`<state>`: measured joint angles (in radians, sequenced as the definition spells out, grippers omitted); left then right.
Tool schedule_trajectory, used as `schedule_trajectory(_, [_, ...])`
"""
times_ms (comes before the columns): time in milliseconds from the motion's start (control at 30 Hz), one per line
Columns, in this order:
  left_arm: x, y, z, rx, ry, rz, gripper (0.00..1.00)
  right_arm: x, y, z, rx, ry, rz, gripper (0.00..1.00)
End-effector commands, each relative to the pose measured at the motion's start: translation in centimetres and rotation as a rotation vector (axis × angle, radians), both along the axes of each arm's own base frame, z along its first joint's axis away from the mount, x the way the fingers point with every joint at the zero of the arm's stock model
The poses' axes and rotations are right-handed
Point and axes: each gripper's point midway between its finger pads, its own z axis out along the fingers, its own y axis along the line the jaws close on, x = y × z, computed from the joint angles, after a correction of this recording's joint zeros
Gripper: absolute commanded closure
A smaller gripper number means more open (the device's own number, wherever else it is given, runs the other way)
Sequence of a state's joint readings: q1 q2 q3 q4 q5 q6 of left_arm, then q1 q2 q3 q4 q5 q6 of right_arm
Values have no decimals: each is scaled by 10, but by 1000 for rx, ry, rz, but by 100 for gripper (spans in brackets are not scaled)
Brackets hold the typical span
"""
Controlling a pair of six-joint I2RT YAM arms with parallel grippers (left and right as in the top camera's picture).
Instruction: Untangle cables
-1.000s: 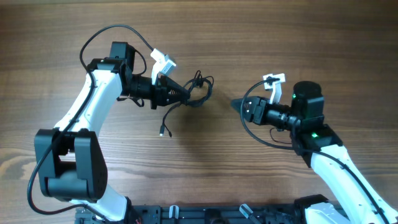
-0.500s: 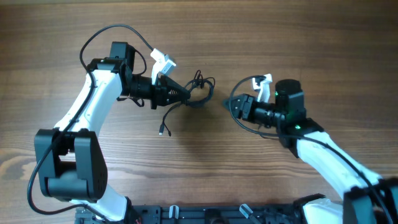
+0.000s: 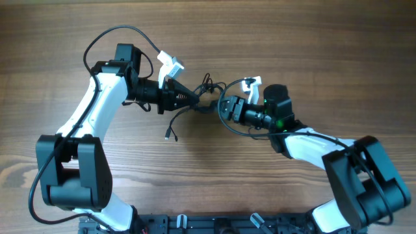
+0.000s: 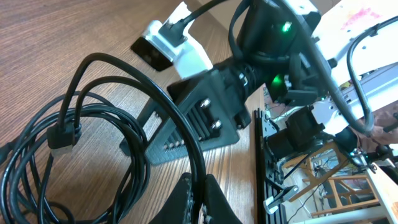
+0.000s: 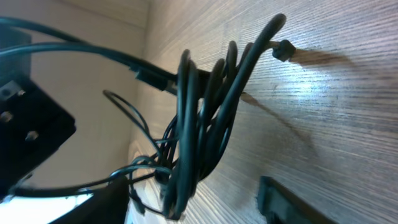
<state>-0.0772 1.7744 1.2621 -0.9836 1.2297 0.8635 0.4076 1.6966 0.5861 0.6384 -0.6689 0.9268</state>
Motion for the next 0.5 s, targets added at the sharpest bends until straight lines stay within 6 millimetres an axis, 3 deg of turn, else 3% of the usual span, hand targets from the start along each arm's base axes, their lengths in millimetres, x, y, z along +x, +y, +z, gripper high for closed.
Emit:
schedule_trajectory(0, [-1,-1,10,-39,-38,-10,96,15,-3,-10,-23,30,-103,45])
schedule_trajectory(67, [-1,-1,10,-39,-38,-10,96,20,-7,-12,-39,22,-138,51])
schedule_trajectory(200, [-2,-2,13,-56,-37,-11,96,29,-15,-14,-70,2,-197,78])
schedule_trajectory(267, [-2,-3,14,-65,-36,-12,96,30,-15,-14,-77,-4,-202,85])
schedule_trajectory(367, [-2,-3,15,-68,-36,-12,96,30,-15,-15,-82,-9,-199,94])
schedule_trajectory(467, [-2,-4,19,-93,-33,-14,96,29,-15,-15,-104,-44,-182,96])
